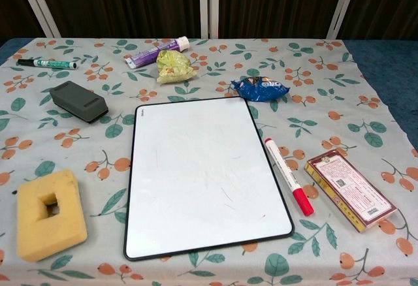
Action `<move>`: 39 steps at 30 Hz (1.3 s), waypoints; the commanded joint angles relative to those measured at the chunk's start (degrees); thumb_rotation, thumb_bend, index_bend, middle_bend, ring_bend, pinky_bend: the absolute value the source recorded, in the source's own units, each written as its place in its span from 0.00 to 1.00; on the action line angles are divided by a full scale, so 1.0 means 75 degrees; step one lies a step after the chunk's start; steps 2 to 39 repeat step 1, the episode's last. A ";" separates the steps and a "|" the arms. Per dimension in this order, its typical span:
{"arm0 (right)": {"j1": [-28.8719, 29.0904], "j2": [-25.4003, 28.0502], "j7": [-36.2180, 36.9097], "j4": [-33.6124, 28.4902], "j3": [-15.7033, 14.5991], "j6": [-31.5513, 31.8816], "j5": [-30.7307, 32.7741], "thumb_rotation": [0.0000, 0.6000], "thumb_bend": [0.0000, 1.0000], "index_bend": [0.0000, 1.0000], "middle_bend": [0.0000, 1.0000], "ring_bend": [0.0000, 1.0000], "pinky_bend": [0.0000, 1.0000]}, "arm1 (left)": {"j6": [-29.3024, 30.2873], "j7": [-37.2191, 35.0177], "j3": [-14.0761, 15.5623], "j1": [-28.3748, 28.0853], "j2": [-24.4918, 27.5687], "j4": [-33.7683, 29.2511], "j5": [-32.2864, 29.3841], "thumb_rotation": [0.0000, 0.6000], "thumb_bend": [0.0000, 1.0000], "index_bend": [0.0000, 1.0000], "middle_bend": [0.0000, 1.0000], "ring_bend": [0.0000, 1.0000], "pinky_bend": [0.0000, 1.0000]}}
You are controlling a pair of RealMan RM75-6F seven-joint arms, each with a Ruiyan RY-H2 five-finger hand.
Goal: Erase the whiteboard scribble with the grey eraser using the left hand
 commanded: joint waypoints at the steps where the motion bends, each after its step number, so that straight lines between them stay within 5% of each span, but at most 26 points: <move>1: -0.0044 -0.0099 0.0516 0.0186 -0.0019 -0.0206 -0.0003 1.00 0.27 0.00 0.00 0.00 0.00 | 0.0127 -0.0240 0.0120 0.0247 -0.0053 0.0327 0.0170 0.00 0.01 0.10 0.09 0.07 0.21; 39: -0.0044 -0.0099 0.0516 0.0186 -0.0019 -0.0206 -0.0003 1.00 0.27 0.00 0.00 0.00 0.00 | 0.0127 -0.0240 0.0120 0.0247 -0.0053 0.0327 0.0170 0.00 0.01 0.10 0.09 0.07 0.21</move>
